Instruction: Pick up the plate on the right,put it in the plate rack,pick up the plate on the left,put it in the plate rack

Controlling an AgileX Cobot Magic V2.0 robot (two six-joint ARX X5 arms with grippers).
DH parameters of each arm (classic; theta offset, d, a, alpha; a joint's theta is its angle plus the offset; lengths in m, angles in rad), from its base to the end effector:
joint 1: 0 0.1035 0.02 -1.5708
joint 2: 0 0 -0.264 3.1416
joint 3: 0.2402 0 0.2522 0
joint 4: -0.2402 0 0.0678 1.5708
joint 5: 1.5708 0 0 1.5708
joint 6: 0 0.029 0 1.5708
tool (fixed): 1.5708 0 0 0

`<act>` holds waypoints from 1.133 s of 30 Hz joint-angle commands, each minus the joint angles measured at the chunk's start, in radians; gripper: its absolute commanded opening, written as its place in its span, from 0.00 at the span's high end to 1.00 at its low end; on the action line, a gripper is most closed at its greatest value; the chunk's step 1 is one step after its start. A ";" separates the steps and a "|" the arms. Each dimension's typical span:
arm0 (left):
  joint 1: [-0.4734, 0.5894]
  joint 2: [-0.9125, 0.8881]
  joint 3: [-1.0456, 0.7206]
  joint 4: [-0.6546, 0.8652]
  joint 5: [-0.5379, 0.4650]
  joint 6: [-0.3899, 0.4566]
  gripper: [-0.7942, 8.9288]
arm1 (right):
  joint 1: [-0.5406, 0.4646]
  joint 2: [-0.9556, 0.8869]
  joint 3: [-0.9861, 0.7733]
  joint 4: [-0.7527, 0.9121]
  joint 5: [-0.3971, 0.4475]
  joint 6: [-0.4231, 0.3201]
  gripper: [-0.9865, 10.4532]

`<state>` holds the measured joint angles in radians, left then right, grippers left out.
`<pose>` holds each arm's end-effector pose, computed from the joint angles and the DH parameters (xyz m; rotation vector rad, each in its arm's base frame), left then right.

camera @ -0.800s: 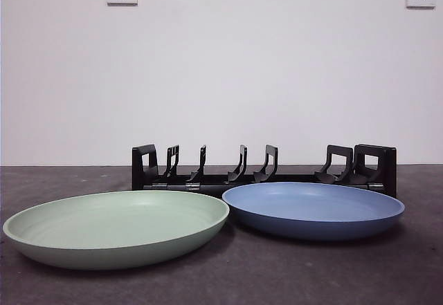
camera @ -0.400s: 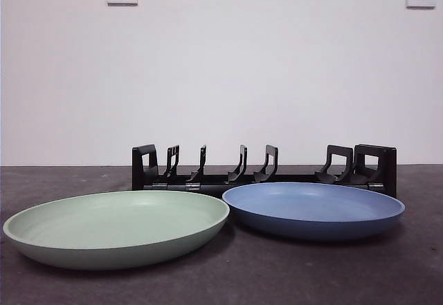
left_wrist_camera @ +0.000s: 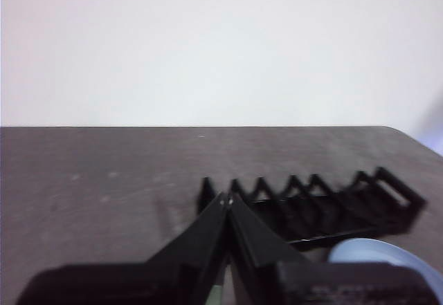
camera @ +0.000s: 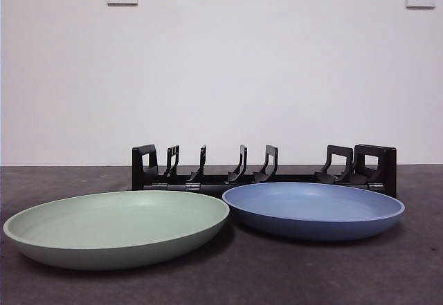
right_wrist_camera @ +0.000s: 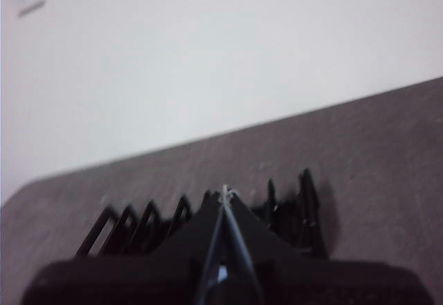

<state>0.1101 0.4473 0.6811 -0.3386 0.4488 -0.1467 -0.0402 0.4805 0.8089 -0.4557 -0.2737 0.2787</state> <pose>0.1006 -0.0015 0.3230 -0.1742 0.1259 -0.3305 0.0936 0.0041 0.3492 0.2970 0.1578 0.2142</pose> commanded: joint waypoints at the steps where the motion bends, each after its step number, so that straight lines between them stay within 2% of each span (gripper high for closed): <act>1: 0.001 0.057 0.106 -0.065 0.053 0.047 0.92 | 0.001 0.071 0.116 -0.111 -0.034 -0.101 0.92; 4: -0.010 0.116 0.222 -0.136 0.092 0.063 0.92 | 0.001 0.152 0.241 -0.247 -0.054 -0.183 0.92; 7: -0.031 0.166 0.320 -0.197 0.116 0.065 0.92 | 0.002 0.214 0.338 -0.355 -0.058 -0.233 0.92; 10: -0.052 0.211 0.409 -0.269 0.140 0.072 0.92 | 0.003 0.252 0.401 -0.410 -0.088 -0.264 0.91; 14: -0.079 0.257 0.499 -0.327 0.161 0.101 0.90 | 0.018 0.262 0.438 -0.412 -0.095 -0.264 0.90; 15: -0.085 0.266 0.517 -0.333 0.161 0.102 0.84 | 0.023 0.263 0.446 -0.413 -0.095 -0.264 0.90; 17: -0.097 0.279 0.546 -0.342 0.162 0.102 0.64 | 0.032 0.263 0.460 -0.416 -0.095 -0.263 0.80; 19: -0.105 0.294 0.575 -0.367 0.162 0.103 0.34 | 0.040 0.264 0.474 -0.428 -0.093 -0.258 0.64; 20: -0.109 0.299 0.586 -0.380 0.162 0.105 0.24 | 0.043 0.267 0.480 -0.434 -0.093 -0.257 0.57; 21: -0.113 0.305 0.596 -0.392 0.164 0.117 0.20 | 0.046 0.272 0.486 -0.440 -0.093 -0.253 0.50; 23: -0.121 0.312 0.604 -0.407 0.188 0.146 0.20 | 0.051 0.280 0.497 -0.452 -0.093 -0.252 0.44; 32: -0.174 0.319 0.604 -0.417 0.199 0.190 0.20 | 0.093 0.351 0.529 -0.528 -0.093 -0.251 0.44; 34: -0.196 0.321 0.604 -0.418 0.198 0.225 0.20 | 0.101 0.372 0.529 -0.547 -0.092 -0.251 0.44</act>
<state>-0.0761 0.7685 1.2861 -0.7586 0.6422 0.0372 0.0559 0.8497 1.3315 -1.0031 -0.3668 0.0284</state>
